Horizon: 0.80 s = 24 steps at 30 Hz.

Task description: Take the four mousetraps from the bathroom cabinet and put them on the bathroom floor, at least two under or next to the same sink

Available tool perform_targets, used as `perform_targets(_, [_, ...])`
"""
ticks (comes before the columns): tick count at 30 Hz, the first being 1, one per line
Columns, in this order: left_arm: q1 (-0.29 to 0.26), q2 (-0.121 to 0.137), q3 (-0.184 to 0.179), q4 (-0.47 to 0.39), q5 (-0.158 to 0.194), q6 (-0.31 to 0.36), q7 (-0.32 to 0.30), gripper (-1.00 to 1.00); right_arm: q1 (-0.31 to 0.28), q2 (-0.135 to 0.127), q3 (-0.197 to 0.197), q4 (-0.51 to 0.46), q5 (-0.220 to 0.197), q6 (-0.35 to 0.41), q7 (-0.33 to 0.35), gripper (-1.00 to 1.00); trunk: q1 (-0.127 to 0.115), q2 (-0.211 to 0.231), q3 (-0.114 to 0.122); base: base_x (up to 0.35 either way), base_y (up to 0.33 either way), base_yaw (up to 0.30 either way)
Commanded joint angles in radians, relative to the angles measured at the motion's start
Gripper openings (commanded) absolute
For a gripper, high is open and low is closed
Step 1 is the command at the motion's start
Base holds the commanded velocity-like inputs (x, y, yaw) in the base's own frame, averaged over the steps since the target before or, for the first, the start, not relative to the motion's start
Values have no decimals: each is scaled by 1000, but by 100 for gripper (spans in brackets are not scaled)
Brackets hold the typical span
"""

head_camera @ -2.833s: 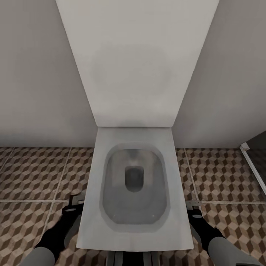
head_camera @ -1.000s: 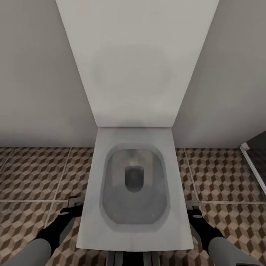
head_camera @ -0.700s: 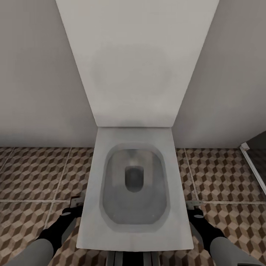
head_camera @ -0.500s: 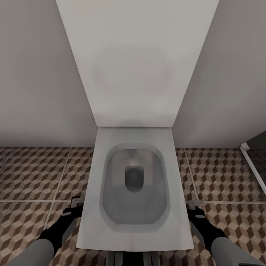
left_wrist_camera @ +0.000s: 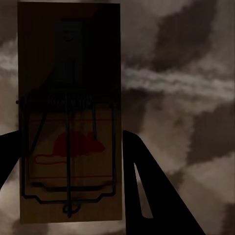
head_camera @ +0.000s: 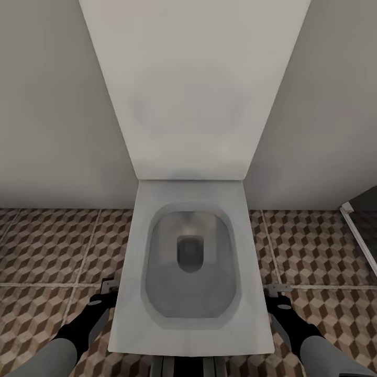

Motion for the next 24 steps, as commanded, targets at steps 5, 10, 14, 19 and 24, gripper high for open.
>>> perform_targets(5, [0, 0, -10, -10, 6, 7, 8, -100, 0, 0, -3, -2, 6, 7, 0, -100, 0, 0, -1, 0, 0, 0])
perform_targets(10, [0, -20, -11, -10, 4, 8, 8, -100, 0, 1, -3, -2, 7, 7, 0, -100, 0, 0, -1, 0, 0, 0])
perform_targets(14, [0, -33, -12, -9, 4, 7, 8, -100, 0, 2, -3, -2, 8, 7, 0, -100, 0, 0, -1, 0, 0, 0])
perform_targets(19, [0, -36, -11, -8, 5, 6, 8, -100, 0, 2, -3, -2, 9, 7, 0, -100, 0, 0, -1, 0, 0, 0])
perform_targets(24, [0, -39, -11, -10, 5, 6, 9, -100, 0, 2, -3, -2, 10, 8, 0, -100, 0, 0, -1, 0, 0, 0])
